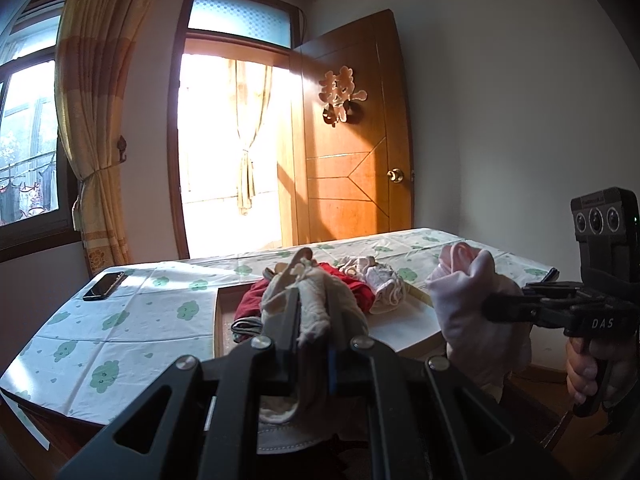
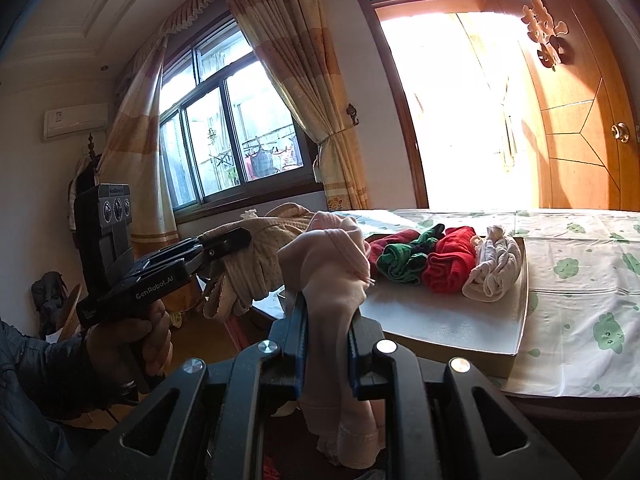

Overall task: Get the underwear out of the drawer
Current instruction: 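Carry both held garments up out of the drawer toward the tray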

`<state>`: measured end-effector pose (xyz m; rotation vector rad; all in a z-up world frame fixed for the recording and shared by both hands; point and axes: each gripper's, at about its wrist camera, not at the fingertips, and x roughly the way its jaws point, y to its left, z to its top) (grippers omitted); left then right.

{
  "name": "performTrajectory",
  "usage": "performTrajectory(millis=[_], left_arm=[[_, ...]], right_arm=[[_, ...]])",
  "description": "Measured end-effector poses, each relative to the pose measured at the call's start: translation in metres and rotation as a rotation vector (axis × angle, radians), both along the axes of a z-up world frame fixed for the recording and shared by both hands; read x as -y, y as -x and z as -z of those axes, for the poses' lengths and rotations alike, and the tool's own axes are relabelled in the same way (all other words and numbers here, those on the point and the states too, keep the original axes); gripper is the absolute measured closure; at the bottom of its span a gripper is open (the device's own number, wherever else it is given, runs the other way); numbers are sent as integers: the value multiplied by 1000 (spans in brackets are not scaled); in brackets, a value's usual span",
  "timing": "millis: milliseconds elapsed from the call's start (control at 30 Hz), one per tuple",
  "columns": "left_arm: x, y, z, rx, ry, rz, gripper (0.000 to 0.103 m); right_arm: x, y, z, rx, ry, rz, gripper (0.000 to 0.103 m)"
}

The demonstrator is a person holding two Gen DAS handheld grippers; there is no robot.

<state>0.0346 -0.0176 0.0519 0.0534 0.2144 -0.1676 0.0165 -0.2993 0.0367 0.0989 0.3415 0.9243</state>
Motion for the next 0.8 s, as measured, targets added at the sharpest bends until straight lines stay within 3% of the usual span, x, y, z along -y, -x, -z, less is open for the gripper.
performTrajectory(millis=[800], left_arm=[[-3, -37, -4, -27, -8, -22, 96]], right_arm=[[-6, -19, -26, 16, -5, 18, 85]])
